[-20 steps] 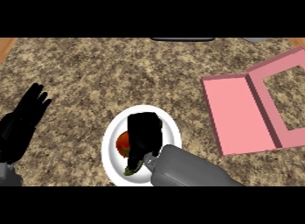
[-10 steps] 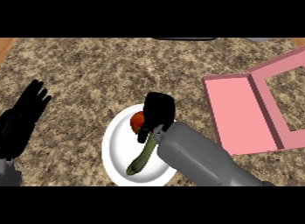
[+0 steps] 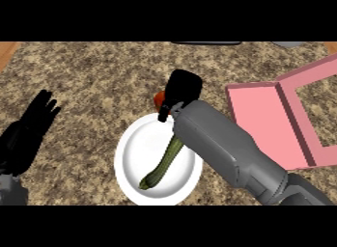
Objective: Pick the tomato from the plate and place it in the cardboard box
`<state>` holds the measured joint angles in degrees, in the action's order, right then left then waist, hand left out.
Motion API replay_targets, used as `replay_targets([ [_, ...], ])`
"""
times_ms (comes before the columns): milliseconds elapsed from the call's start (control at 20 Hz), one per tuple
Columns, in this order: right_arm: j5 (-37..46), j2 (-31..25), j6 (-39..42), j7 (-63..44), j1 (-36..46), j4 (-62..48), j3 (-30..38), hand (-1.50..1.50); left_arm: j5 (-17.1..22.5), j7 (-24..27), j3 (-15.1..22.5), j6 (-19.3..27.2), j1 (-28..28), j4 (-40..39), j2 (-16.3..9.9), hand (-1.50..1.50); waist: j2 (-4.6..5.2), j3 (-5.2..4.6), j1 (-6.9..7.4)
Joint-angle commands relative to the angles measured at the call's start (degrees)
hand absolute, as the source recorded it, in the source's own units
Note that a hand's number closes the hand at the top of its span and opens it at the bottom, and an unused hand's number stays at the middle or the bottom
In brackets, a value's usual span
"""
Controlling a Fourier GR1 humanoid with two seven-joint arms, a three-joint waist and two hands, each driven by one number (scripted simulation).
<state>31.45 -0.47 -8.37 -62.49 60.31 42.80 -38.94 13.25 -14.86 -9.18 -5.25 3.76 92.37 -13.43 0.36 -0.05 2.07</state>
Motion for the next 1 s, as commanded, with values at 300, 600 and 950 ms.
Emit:
replay_targets([
  [300, 7.5, 0.4, -1.4, -16.6, 17.9, 1.8, 0.2, 1.50, -1.2, 0.4, -0.5, 0.5, -1.2, -0.7, 0.0, 0.00, -0.84, -0.04, -0.83],
  [600, 14.3, -0.7, 2.4, -22.6, 25.3, -1.9, 3.1, 1.50, -1.1, 1.9, -0.8, 0.4, -3.3, -0.8, 0.7, 0.00, -1.33, -0.08, -2.24],
  [950, 19.1, -4.8, 2.6, -22.7, 25.8, -2.7, 7.3, 1.50, -0.3, -0.4, -2.0, 0.8, -2.7, 0.5, -0.4, 0.00, -1.33, 0.05, -3.40],
])
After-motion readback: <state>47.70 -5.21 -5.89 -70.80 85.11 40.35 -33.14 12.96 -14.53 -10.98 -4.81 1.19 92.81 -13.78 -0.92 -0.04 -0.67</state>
